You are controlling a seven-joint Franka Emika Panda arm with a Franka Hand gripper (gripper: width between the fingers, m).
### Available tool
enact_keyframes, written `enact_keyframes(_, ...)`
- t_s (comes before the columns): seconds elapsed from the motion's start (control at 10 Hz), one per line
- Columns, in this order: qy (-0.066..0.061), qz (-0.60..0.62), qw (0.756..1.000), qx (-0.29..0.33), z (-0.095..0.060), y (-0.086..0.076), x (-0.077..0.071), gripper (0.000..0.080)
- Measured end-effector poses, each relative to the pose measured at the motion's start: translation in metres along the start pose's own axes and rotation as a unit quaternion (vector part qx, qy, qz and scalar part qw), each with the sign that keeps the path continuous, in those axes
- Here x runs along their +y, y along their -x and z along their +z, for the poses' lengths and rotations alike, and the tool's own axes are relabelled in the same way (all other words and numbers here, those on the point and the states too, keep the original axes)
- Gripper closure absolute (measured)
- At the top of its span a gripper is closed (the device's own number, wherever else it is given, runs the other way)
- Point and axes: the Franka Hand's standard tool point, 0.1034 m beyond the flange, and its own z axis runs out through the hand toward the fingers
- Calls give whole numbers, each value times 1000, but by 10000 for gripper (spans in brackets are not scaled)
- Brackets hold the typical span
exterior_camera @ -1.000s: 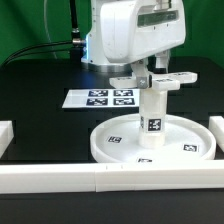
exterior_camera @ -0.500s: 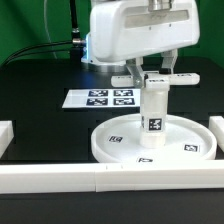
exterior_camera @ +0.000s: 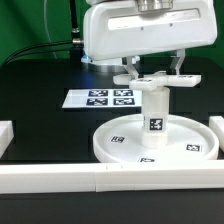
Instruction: Assemble round table
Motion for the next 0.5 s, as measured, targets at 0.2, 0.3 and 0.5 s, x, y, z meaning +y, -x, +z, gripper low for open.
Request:
enact_keyframes(0.2,-3,67,998,1,0,0,-1,356)
enact_keyframes(0.3,-6,98,995,1,0,0,-1,356)
enact_keyframes(0.5,-11,195,981,3,0,1,-2,356)
